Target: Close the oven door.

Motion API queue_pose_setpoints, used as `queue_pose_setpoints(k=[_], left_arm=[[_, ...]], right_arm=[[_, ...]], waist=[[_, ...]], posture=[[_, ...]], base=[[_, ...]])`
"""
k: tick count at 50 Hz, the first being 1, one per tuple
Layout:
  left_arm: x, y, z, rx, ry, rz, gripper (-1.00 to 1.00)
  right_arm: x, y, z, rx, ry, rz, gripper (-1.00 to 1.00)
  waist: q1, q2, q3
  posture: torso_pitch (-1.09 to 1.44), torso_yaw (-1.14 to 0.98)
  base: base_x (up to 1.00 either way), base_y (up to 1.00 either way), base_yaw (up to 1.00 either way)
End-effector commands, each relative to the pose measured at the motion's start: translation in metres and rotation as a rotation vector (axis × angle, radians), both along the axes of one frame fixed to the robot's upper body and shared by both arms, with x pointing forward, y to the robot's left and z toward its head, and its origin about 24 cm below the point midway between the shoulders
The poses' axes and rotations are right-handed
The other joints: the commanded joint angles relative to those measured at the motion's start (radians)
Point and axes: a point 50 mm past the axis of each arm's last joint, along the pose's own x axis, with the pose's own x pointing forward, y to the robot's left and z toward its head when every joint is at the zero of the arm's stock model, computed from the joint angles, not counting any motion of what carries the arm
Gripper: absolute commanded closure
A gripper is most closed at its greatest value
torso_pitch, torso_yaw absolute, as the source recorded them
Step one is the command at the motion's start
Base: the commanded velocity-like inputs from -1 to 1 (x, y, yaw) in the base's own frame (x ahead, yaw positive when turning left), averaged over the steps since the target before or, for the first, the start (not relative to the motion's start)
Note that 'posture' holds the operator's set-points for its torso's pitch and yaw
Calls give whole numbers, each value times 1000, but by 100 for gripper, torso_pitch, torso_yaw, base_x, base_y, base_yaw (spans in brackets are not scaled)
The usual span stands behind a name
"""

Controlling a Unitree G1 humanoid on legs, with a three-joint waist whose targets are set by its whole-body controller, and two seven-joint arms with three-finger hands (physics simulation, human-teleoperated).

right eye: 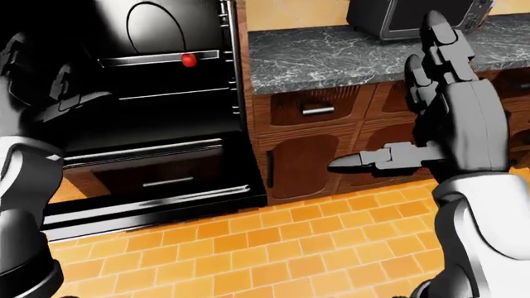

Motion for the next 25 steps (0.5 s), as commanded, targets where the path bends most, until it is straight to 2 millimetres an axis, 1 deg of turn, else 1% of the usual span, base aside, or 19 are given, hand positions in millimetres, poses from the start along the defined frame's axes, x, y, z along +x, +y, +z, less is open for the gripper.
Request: queue_pose_setpoints(k=[1,2,3,4,5,6,7,10,14,16,17,18,19,20,21,22,23,25], left_arm=[[-6,3,16,6,-81,17,-100],[-6,2,17,5,-83,17,-100],[-7,2,18,4,-85,16,-100],[-7,3,18,3,-85,16,-100],[-7,3,19,3,-86,17,-100],[-7,3,18,3,-85,17,-100],[-7,3,18,4,-85,18,-100],[-6,3,17,5,-84,20,-100],[-6,3,16,6,-83,20,-100],[-6,4,16,6,-84,21,-100],[-6,4,16,6,-84,21,-100],[-6,4,16,6,-84,20,-100],[-6,4,16,6,-84,20,-100],[-6,4,16,6,-84,20,-100],[-6,3,17,6,-84,20,-100],[-6,4,16,6,-83,20,-100],[-6,4,16,6,-83,21,-100],[-6,4,16,6,-83,20,-100]], right_arm=[[-3,3,8,-18,-51,9,-100],[-3,3,8,-19,-52,10,-100],[-3,3,9,-19,-52,9,-100],[-4,3,9,-20,-53,8,-100],[-4,3,10,-20,-54,9,-100],[-3,3,10,-21,-54,10,-100],[-3,3,10,-21,-53,10,-100],[-3,3,9,-20,-52,9,-100],[-3,2,7,-19,-49,6,-100],[-3,2,7,-19,-49,5,-100],[-3,3,7,-20,-48,5,-100],[-3,3,7,-20,-48,6,-100],[-3,2,7,-20,-48,5,-100],[-3,2,7,-20,-48,5,-100],[-2,2,7,-20,-48,6,-100],[-2,2,7,-20,-47,5,-100],[-2,2,7,-21,-47,4,-100],[-2,2,7,-20,-47,5,-100]], waist=[[3,-1,-8],[1,17,-7],[-2,44,-14],[-2,93,-28],[0,80,-33],[8,74,-18],[6,70,-14],[4,38,-19],[2,-2,-10],[3,-31,-8],[4,-53,-11],[3,-86,-24],[-5,-38,-14],[4,-60,-20],[2,-61,-26],[2,-58,-30],[5,-53,-30],[5,-30,-17]], posture=[[0,0],[0,0],[0,0],[0,0],[0,0],[0,0],[0,0],[0,0],[0,0],[0,0],[0,0],[0,0],[0,0],[0,0],[0,0],[0,0],[0,0],[0,0]], base=[[0,34,0],[0,34,0],[0,34,0],[0,34,0],[0,35,0],[0,34,0],[0,34,0],[0,34,0],[0,34,0],[0,34,0],[0,34,0],[0,34,0],[0,34,0],[0,34,0],[0,35,0],[0,35,0],[0,34,0],[0,34,0]])
